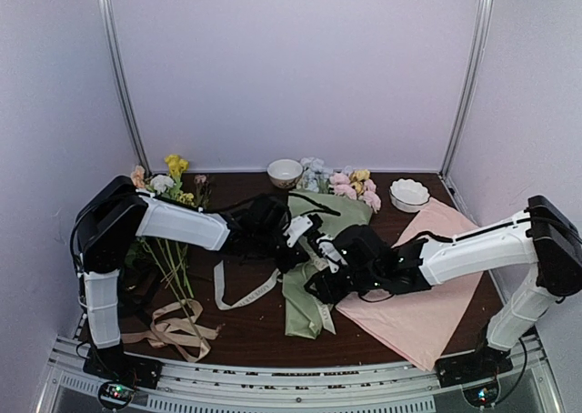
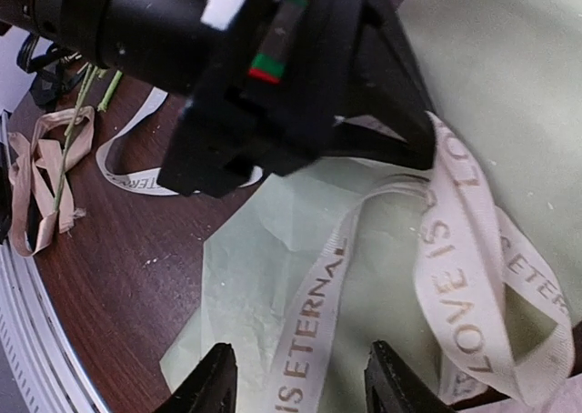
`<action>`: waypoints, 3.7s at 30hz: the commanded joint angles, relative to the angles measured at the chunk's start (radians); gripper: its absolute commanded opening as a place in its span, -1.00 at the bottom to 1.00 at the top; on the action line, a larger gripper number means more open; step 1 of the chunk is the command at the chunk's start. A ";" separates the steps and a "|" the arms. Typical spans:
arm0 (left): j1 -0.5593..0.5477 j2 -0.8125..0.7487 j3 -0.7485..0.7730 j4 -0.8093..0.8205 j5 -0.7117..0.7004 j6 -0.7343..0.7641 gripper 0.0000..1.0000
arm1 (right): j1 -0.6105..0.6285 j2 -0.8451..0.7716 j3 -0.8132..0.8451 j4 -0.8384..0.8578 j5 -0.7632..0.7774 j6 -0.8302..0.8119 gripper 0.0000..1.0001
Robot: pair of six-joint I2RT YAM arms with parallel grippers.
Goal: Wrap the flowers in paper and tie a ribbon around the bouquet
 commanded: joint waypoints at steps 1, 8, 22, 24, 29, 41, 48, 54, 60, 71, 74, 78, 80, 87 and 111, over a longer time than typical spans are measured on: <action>0.009 0.004 -0.013 0.052 0.027 -0.019 -1.00 | 0.047 0.080 0.086 0.001 0.113 -0.046 0.00; 0.011 0.003 -0.007 0.043 0.027 -0.013 -1.00 | 0.050 0.173 0.136 -0.083 0.236 -0.042 -0.22; 0.026 -0.028 0.001 -0.017 0.023 0.005 -0.19 | 0.048 0.147 0.110 -0.131 0.218 -0.033 -1.00; 0.026 -0.066 -0.012 -0.036 0.022 0.020 0.39 | 0.045 0.125 0.100 -0.130 0.218 -0.029 -1.00; 0.027 -0.206 -0.093 -0.110 -0.013 0.082 0.95 | 0.019 0.078 0.088 -0.136 0.188 -0.025 -1.00; 0.025 -0.218 -0.231 -0.419 -0.108 0.047 0.87 | -0.050 -0.005 0.075 -0.112 0.069 -0.030 -1.00; 0.026 -0.109 -0.200 -0.390 -0.195 0.035 0.54 | -0.101 -0.047 0.079 -0.104 0.005 -0.023 -1.00; 0.028 -0.044 -0.180 -0.443 -0.276 -0.002 -0.98 | -0.185 -0.139 0.063 -0.099 -0.050 -0.014 -1.00; 0.082 -0.074 -0.174 -0.421 -0.368 -0.085 -1.00 | -0.359 -0.239 0.026 -0.104 -0.096 -0.007 -1.00; 0.288 -0.265 -0.350 -0.258 -0.402 -0.295 -1.00 | -0.869 -0.409 -0.181 -0.070 -0.237 0.117 -1.00; 0.346 -0.319 -0.444 -0.179 -0.359 -0.361 -1.00 | -1.010 -0.413 -0.261 -0.033 -0.289 0.153 -1.00; 0.359 -0.346 -0.483 -0.143 -0.293 -0.364 -1.00 | -1.129 -0.389 -0.335 0.005 -0.321 0.164 -1.00; 0.359 -0.347 -0.483 -0.127 -0.259 -0.354 -1.00 | -1.133 -0.368 -0.340 0.006 -0.324 0.158 -1.00; 0.301 -0.318 -0.409 -0.163 -0.237 -0.253 -1.00 | -0.961 -0.352 -0.230 -0.109 -0.284 0.024 -1.00; 0.269 -0.244 -0.239 -0.266 -0.277 -0.206 -1.00 | -0.249 0.337 0.495 -0.725 -0.042 -0.624 0.70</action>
